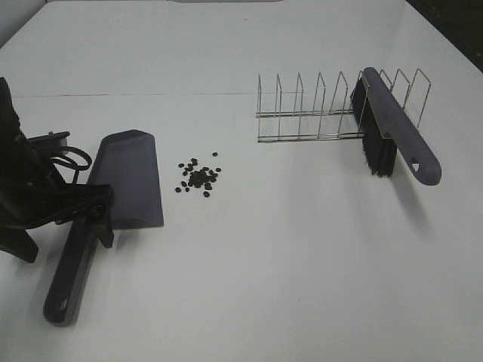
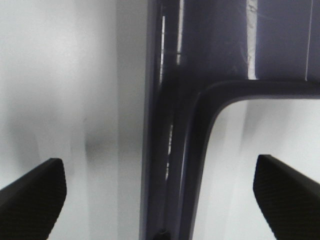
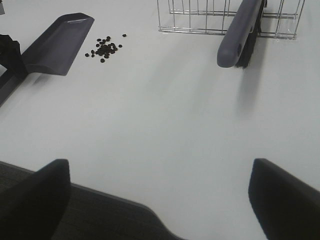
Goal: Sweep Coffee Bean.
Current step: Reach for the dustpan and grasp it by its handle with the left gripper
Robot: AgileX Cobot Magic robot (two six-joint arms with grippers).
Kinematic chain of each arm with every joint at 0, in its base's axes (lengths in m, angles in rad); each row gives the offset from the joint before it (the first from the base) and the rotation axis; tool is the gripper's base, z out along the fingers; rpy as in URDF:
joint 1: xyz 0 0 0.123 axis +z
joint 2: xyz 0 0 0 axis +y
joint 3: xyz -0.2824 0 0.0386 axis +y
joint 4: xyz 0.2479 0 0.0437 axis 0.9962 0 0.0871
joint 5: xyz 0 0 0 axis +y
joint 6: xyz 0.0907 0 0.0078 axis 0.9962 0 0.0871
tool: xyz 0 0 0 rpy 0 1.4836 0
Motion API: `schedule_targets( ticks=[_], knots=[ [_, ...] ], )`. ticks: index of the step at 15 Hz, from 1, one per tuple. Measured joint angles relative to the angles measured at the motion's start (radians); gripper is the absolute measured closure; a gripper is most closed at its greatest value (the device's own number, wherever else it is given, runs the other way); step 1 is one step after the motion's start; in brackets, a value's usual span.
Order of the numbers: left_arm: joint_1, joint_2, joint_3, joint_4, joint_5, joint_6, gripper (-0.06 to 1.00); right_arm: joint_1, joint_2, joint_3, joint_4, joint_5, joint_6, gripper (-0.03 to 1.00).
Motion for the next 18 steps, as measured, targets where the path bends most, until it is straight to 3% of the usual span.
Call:
schedule_targets(
  ticks=[11,15,18],
  knots=[
    [-0.047,0.105,-0.092,0.097,0.089,-0.064,0.06,0.0,0.0,0.0,0.0,0.0,0.0,0.08],
    [-0.047,0.11,-0.095,0.124,0.104,-0.067,0.25,0.0,0.0,0.0,0.0,0.0,0.0,0.08],
    [-0.047,0.113,-0.095,0.134,0.105,-0.067,0.57,0.0,0.0,0.0,0.0,0.0,0.0,0.08]
  ],
)
